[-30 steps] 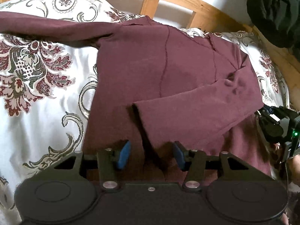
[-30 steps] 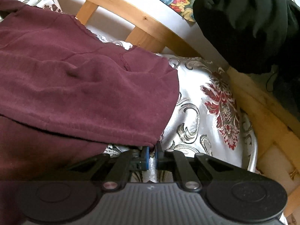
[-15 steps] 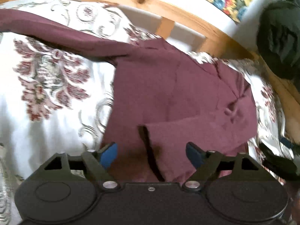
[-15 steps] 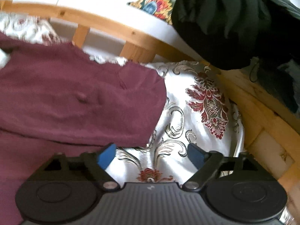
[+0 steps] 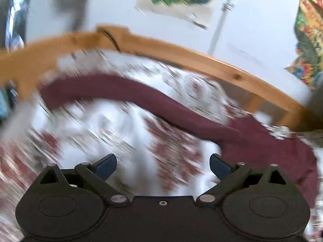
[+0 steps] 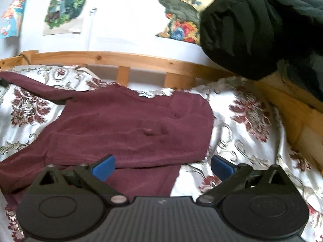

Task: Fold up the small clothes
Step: 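Grasp the other sleeve cuff with the left tool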

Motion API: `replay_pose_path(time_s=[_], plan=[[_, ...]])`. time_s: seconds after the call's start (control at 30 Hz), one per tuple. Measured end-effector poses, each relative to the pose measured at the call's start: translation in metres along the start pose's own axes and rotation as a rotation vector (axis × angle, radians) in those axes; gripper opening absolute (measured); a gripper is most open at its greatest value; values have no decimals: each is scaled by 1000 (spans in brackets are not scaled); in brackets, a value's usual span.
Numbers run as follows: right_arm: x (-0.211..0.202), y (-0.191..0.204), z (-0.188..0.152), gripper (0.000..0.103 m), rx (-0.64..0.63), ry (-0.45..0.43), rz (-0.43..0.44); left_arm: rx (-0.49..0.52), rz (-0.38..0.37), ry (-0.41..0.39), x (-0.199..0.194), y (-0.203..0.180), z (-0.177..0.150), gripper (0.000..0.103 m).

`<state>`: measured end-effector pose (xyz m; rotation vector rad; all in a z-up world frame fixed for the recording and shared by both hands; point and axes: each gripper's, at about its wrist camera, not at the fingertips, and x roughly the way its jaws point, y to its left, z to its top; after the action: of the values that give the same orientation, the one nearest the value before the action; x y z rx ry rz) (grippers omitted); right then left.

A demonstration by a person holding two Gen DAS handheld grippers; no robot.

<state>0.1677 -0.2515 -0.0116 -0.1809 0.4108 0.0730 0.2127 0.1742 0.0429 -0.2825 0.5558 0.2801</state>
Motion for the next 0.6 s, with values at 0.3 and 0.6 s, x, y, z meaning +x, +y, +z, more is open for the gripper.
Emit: replay_pose_path(time_s=[0.3,0.6], plan=[[14,13,3,103,-13,-26,42,341,226,50,35,44,71,101],[14,17,2,103,-14,-18,54,545,364,241,84,43,89,82]])
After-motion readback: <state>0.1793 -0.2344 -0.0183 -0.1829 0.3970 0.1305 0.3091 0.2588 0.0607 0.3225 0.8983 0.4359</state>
